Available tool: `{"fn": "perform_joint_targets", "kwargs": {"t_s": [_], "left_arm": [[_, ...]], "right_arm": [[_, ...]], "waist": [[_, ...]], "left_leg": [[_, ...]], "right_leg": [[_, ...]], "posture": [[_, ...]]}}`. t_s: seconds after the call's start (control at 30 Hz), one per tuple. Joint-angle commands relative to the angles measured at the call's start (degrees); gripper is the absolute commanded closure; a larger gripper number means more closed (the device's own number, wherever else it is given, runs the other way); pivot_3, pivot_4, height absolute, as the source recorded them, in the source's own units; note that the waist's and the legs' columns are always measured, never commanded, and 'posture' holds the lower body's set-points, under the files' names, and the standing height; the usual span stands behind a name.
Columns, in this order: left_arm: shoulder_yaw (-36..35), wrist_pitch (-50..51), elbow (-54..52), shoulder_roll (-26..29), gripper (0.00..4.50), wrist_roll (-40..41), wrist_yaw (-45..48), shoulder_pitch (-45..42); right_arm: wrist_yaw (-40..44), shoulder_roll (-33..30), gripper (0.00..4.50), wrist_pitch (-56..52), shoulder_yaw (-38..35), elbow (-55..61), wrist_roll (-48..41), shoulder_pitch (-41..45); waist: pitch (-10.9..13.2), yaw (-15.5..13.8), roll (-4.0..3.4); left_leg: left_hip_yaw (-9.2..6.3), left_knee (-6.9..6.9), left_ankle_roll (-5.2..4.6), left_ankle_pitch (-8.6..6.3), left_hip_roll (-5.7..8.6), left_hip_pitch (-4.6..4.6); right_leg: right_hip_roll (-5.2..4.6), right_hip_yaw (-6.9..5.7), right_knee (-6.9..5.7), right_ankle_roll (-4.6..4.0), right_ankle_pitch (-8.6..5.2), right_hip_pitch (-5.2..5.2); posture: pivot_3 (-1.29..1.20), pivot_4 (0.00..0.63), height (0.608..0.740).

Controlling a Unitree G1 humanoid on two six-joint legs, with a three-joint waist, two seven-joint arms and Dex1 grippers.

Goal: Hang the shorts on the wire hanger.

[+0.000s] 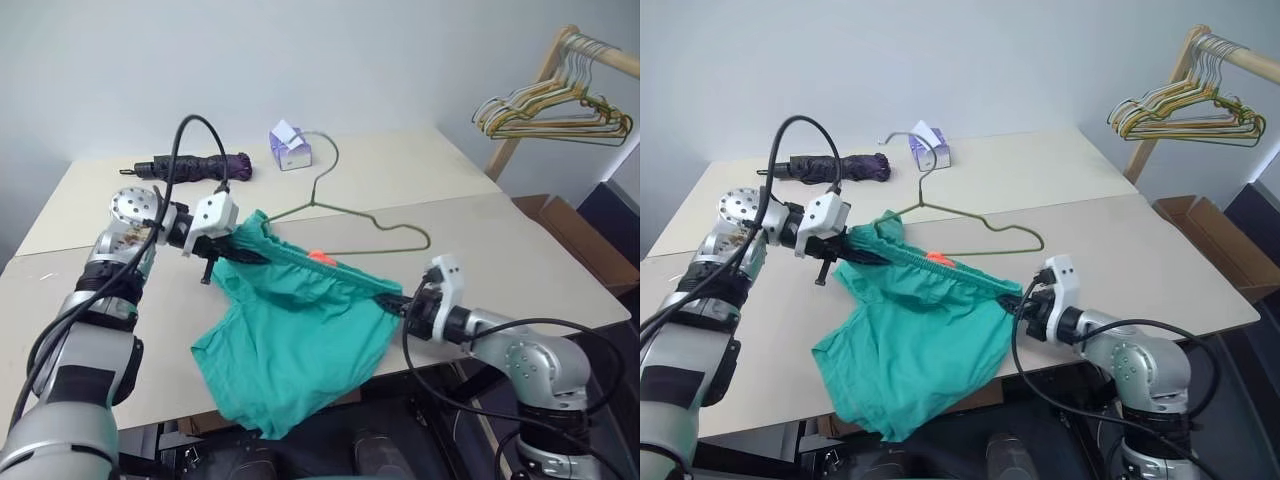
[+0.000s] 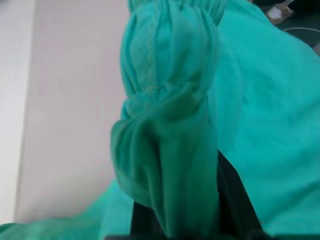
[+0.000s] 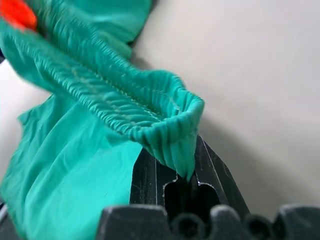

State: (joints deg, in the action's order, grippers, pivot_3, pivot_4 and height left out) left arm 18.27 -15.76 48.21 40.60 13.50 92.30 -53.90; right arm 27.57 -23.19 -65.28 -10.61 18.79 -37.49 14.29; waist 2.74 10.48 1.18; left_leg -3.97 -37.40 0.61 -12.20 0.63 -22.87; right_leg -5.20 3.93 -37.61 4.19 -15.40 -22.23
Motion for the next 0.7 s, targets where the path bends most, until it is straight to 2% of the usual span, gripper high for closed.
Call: {"fn": "perform_joint_targets", "kwargs": {"t_s": [0.03,0.5,0.7], "left_arm": [[-1.02,-2.17,0.6,4.32,4.5,-0.35,0.2,-0.59],[1.29,-5.46,0.78,9.57,4.5,-2.18,0.2,2.32],[1.16,-4.98,3.27,10.58,4.5,-3.76,0.2,2.13]], "right_arm": [[0.51,-4.01,4.48,1.92,-4.03,-1.25,0.3,0.79],[6.78,-16.5,4.48,10.06,-3.37,-9.78,2.72,4.17],[16.36,-25.77,4.48,15.92,1.7,-9.65,3.55,3.62]], "waist": [[0.0,-0.06,0.0],[0.0,-0.16,0.0],[0.0,-0.25,0.0]], "left_leg": [[0.0,0.0,0.0,0.0,0.0,0.0],[0.02,0.01,0.0,0.0,0.03,0.0],[0.03,0.0,0.0,0.0,0.05,-0.03]], "right_leg": [[-0.01,0.0,0.01,0.0,0.0,0.0],[-0.06,-0.01,0.03,0.0,0.0,0.02],[-0.08,-0.01,0.05,0.01,0.0,0.01]], "posture": [[-0.16,0.023,0.74],[-0.14,0.007,0.74],[-0.15,0.0,0.74]]}}
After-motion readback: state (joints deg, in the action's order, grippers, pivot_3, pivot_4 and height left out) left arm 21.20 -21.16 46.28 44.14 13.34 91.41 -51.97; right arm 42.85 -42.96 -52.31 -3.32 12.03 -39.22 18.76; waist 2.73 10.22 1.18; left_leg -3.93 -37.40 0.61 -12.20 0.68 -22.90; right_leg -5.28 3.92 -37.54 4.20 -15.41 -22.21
